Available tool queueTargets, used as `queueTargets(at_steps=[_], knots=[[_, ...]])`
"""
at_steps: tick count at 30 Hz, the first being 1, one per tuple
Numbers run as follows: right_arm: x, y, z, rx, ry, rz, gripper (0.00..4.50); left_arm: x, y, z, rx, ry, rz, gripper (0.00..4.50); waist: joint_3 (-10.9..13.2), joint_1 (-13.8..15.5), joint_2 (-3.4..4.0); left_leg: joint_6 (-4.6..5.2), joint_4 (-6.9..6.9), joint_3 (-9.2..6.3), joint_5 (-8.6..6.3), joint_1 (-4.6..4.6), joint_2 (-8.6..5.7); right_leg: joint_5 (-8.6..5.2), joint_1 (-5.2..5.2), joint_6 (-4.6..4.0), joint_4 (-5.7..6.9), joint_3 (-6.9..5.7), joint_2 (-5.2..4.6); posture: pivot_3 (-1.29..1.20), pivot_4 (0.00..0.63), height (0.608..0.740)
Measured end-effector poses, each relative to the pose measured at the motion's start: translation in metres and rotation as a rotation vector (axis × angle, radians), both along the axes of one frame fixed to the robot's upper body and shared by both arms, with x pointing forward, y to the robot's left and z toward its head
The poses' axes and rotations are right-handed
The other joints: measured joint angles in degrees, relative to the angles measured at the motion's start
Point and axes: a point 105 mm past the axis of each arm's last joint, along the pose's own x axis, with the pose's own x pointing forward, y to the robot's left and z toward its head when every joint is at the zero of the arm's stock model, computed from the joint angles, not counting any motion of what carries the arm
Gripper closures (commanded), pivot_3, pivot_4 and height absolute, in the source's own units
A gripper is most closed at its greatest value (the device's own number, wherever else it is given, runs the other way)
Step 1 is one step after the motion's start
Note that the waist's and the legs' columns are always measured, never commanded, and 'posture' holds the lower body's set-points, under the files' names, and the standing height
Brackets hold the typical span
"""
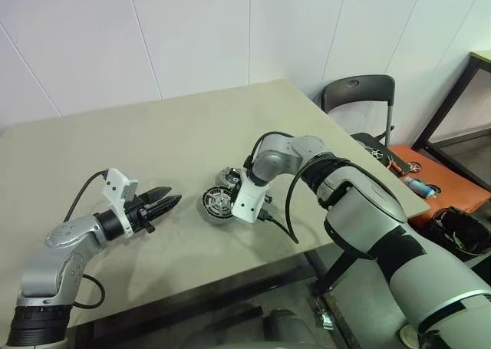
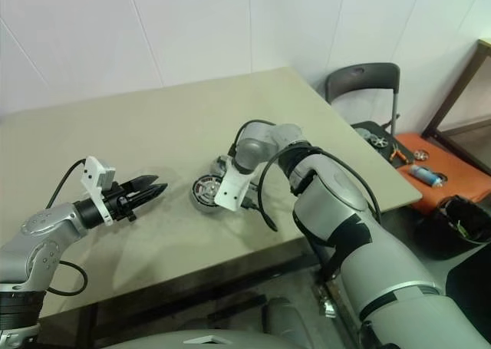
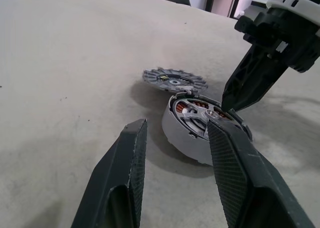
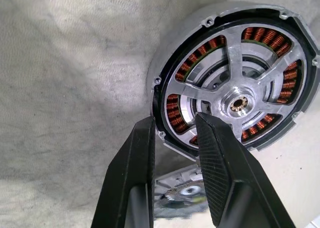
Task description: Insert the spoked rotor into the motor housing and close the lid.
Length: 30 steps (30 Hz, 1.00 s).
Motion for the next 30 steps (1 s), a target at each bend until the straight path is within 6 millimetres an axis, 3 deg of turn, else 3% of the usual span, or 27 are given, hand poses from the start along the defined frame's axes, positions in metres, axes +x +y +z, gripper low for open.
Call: queueTargets(at_steps=[13,24,30], knots=[[-0.008,0.01,0.012,-0.026,0.018,0.063,3.16,0.002,-0.002,0.0,-0.011,-0.003,-0.001,2.46,0.0,0.4,0.05,0.0,0.01,-0.05,0.0,-0.24,-0.04,0.0,-0.14,0.0,-0.11,-0.03,-0.08,0.0,0.0,0.74],[-0.007,-0.011,0.014,-0.131,0.066,0.028,3.16,0.003,-0.002,0.001,-0.012,-0.008,-0.004,2.46,0.0,0.2,0.07,0.0,0.0,-0.05,0.0,-0.26,-0.03,0.0,-0.18,0.01,-0.11,-0.04,-0.07,0.0,0.0,0.74],[-0.006,0.001,0.012,-0.067,0.046,0.014,3.16,0.004,-0.003,0.002,-0.012,-0.012,-0.006,2.46,0.1,0.3,0.07,0.0,0.0,-0.06,0.0,-0.26,-0.03,0.0,-0.19,0.0,-0.09,-0.04,-0.07,0.0,0.0,0.74]])
